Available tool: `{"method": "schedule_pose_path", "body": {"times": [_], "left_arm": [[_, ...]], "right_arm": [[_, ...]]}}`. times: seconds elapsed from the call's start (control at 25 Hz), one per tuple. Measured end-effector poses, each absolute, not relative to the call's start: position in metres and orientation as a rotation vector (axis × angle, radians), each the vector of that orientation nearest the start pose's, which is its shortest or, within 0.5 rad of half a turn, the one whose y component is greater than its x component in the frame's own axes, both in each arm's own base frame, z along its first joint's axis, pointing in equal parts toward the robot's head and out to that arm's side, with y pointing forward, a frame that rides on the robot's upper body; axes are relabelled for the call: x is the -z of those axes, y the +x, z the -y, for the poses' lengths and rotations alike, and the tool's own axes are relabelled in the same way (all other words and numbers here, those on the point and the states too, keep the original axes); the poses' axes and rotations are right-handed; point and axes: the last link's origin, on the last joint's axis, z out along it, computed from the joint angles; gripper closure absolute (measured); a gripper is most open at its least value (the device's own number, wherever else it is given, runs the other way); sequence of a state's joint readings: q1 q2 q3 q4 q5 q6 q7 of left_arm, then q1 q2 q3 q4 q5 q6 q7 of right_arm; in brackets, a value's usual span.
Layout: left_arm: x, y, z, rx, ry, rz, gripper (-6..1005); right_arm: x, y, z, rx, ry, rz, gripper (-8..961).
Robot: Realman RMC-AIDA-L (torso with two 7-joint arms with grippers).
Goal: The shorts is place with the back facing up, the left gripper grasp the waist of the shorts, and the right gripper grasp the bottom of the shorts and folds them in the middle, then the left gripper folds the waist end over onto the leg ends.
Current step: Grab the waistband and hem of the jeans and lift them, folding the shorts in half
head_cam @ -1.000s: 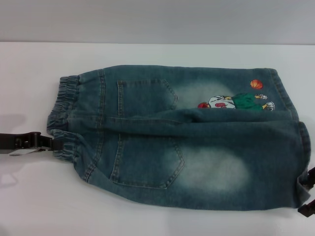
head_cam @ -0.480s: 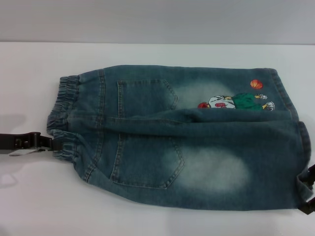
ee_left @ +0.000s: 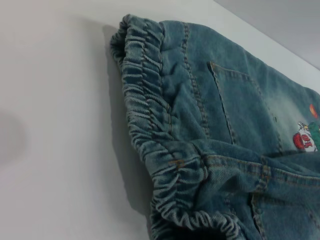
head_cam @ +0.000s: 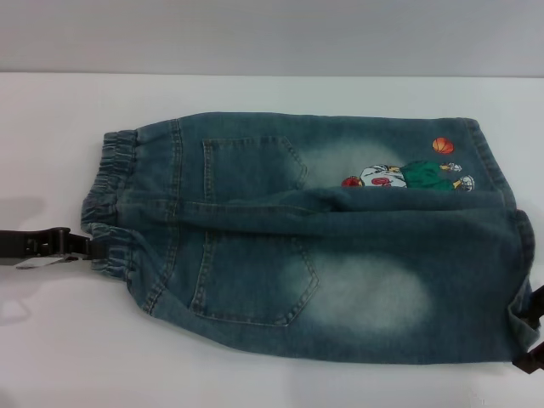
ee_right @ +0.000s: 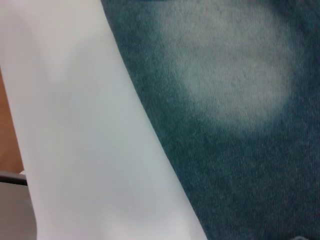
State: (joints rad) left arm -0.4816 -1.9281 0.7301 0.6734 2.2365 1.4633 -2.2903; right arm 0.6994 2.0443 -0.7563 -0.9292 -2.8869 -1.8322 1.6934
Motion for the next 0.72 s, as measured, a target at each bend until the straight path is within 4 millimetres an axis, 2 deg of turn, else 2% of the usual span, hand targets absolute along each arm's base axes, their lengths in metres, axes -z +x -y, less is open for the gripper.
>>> {"method": "schedule_pose_path", "body": {"times": [0.12, 0.56, 0.72], "left_arm": [[-0.0498, -0.337, -0.3246, 0.33, -2.218, 1.807, 956], [-0.0507, -0.3373, -0.3248, 0.333, -2.216, 1.806, 956], [-0.0515, -0.3378, -0.3245, 0.337, -2.213, 1.807, 956]], "right_arm": [[-0.0441, 0.2821, -0.324, 0.647, -3.013, -0.765, 249], [-0.0455, 0.2812, -0.3271, 0.648, -3.0, -0.745, 462], [-0.0454, 0.281, -0.3267, 0.648, -3.003, -0.745, 645]]}}
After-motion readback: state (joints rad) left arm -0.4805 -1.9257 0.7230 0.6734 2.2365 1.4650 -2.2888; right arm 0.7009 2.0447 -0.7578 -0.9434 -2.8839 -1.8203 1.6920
